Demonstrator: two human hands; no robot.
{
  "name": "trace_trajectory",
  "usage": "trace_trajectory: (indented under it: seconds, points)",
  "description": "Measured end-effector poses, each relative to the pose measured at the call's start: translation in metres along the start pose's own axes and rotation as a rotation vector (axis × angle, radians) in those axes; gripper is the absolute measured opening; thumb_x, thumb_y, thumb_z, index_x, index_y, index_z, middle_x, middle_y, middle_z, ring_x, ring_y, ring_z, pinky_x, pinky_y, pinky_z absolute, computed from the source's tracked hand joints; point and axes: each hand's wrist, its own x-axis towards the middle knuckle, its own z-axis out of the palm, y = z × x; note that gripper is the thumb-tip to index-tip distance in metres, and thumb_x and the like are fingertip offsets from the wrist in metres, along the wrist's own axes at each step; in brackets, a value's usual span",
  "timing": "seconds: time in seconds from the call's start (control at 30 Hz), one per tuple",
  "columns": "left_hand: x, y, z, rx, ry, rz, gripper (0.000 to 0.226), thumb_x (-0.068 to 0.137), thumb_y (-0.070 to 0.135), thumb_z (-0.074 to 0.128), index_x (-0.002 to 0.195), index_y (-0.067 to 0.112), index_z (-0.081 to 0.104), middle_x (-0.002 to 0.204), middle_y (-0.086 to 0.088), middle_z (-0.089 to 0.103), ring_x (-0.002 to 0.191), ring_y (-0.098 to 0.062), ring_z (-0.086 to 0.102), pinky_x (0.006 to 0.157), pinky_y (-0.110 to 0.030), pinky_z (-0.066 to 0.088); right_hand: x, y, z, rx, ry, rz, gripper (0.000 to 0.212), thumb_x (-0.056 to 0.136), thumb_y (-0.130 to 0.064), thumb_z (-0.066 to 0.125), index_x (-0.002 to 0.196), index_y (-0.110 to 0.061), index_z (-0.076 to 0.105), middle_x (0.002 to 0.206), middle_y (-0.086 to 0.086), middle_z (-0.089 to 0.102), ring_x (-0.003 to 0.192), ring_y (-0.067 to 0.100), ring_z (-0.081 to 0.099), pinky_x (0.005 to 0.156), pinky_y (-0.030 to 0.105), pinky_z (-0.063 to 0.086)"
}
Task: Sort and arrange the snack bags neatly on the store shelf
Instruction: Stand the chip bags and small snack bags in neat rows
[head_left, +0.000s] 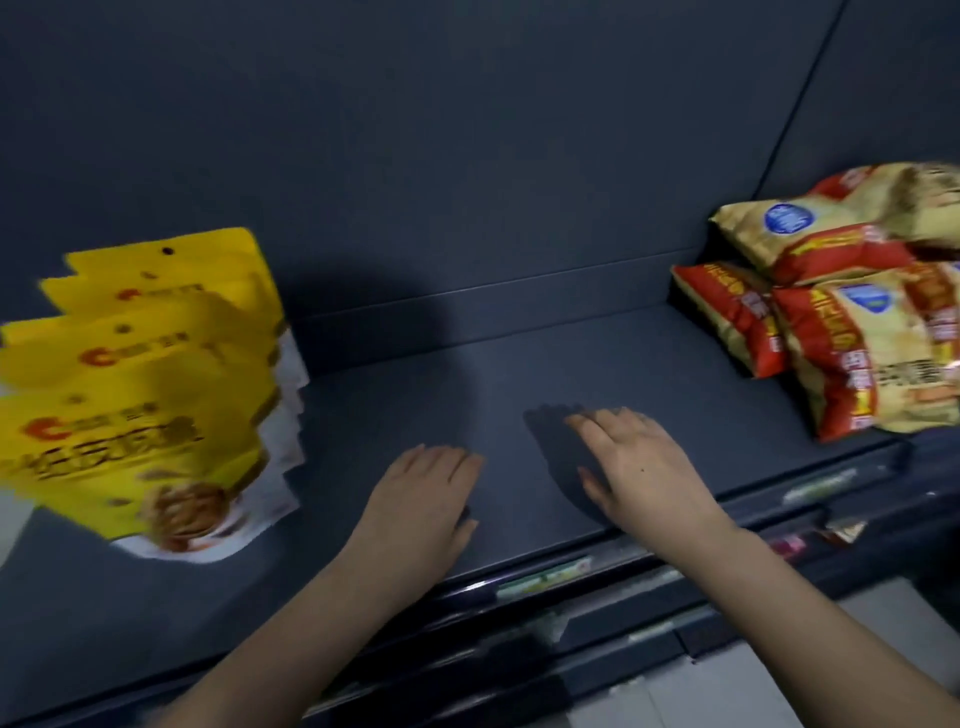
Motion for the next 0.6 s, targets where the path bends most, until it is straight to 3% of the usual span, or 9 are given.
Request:
trace_trajectory:
  seconds: [0.23,0.37,0.47,0.53,0.6]
  points:
    - [0.101,0.093,0.017,0.044,-0.010,0.135,0.076,0.031,0.044,0.092,0.098,0.013,0.072,0.089,0.001,0.072,0.078,-0.016,0.070,0.075,-0.037,0.057,-0.057,0.126,-0.034,-0.081,-0.018,0.124,0.057,0.055,-0.013,0.085,0.108,-0.005,0.066,0.098,0.009,0.067,0.089,0.030,0.066,0.085,0.041,0.052]
    - [0.153,0.151,0.024,0.008,0.022,0.180,0.077,0.039,0.041,0.092,0.104,0.008,0.069,0.093,-0.001,0.071,0.083,-0.019,0.070,0.079,-0.041,0.056,-0.091,0.188,-0.050,-0.134,-0.032,0.213,0.055,0.055,-0.007,0.082,0.108,-0.005,0.066,0.102,0.012,0.066,0.091,0.031,0.065,0.080,0.040,0.053]
    - [0.183,0.188,0.030,-0.087,0.010,0.209,0.072,0.060,0.033,0.086,0.121,0.004,0.060,0.110,-0.006,0.067,0.101,-0.024,0.066,0.092,-0.044,0.048,-0.111,0.224,-0.057,-0.147,-0.045,0.271,0.056,0.053,-0.006,0.081,0.107,-0.004,0.066,0.102,0.013,0.066,0.089,0.032,0.066,0.079,0.040,0.054]
    - [0.200,0.209,0.030,-0.102,-0.045,0.219,0.068,0.085,0.036,0.066,0.141,0.008,0.039,0.133,-0.002,0.052,0.125,-0.022,0.049,0.109,-0.038,0.030,-0.119,0.244,-0.057,-0.139,-0.049,0.298,0.059,0.054,-0.006,0.082,0.109,-0.005,0.064,0.104,0.012,0.065,0.091,0.032,0.065,0.080,0.040,0.053]
    - [0.217,0.222,0.035,-0.102,-0.019,0.222,0.067,0.094,0.043,0.050,0.148,0.014,0.024,0.141,0.003,0.042,0.131,-0.016,0.037,0.111,-0.030,0.019,-0.123,0.262,-0.053,-0.127,-0.058,0.333,0.061,0.054,-0.007,0.084,0.111,-0.005,0.062,0.107,0.012,0.064,0.093,0.032,0.065,0.081,0.041,0.053]
